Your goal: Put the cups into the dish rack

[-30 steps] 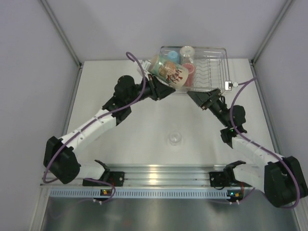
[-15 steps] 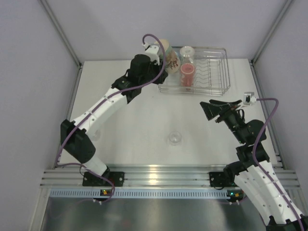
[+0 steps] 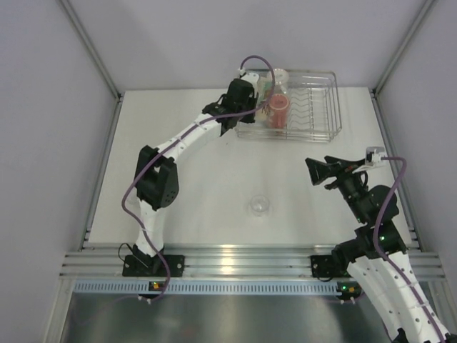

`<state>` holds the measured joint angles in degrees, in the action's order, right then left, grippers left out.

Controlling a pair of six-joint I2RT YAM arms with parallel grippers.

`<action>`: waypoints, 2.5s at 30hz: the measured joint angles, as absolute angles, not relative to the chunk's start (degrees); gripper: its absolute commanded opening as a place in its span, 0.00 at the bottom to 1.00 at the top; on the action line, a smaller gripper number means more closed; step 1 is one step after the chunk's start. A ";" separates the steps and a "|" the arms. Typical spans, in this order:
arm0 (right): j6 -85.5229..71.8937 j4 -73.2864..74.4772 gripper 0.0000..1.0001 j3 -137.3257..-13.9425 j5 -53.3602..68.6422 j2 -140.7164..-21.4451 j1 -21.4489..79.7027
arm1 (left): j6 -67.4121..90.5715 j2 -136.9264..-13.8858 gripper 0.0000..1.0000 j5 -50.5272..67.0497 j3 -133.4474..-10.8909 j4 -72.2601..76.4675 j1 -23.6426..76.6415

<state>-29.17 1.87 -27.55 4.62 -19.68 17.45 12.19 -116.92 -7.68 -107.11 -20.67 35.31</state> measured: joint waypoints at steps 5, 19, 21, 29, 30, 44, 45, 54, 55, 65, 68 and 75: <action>-27.03 4.25 0.83 -27.55 2.87 -18.06 17.45 | 11.73 -121.60 0.00 -8.93 -109.23 -20.93 35.27; -25.43 7.22 0.83 -28.86 -0.27 -15.70 17.45 | 11.49 -123.35 0.00 -12.49 -104.36 -14.22 35.03; -25.45 7.31 0.83 -29.08 -0.54 -15.99 17.45 | 11.68 -123.35 0.00 -12.47 -103.72 -13.78 35.00; -25.36 8.36 0.83 -30.59 -1.65 -17.15 17.45 | 12.80 -123.35 0.00 -9.93 -103.15 -13.45 34.24; -25.28 8.54 0.83 -30.94 -1.85 -17.28 17.45 | 13.08 -123.35 0.00 -9.67 -103.15 -13.47 34.09; -25.06 9.67 0.83 -32.49 -3.25 -19.29 17.45 | 13.63 -123.37 0.00 -8.38 -102.98 -13.56 33.30; -25.06 9.87 0.83 -32.73 -3.40 -19.31 17.45 | 13.61 -123.37 0.00 -8.36 -102.96 -13.56 33.30; -25.43 7.75 0.83 -32.97 -3.66 -23.90 17.45 | 13.02 -122.30 0.00 -8.82 -98.39 -7.62 33.30; -25.65 7.29 0.81 -33.93 -3.46 -26.79 17.45 | 12.82 -121.78 0.00 -8.95 -97.25 -6.35 33.30; -27.73 -0.75 0.80 -63.00 17.28 -68.73 14.17 | 10.94 -118.54 0.00 -9.21 -90.06 1.98 33.30; -28.42 -1.78 0.76 -73.21 23.53 -81.49 13.15 | 10.76 -117.47 0.00 -8.73 -87.33 5.30 33.04; -28.60 0.97 0.71 -91.96 28.16 -102.61 12.95 | 10.83 -115.96 0.00 -6.00 -82.63 11.97 32.38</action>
<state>-28.60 0.97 -91.96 28.16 -102.61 12.95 10.83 -115.96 -6.00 -82.63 11.97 32.38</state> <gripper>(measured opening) 0.724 0.281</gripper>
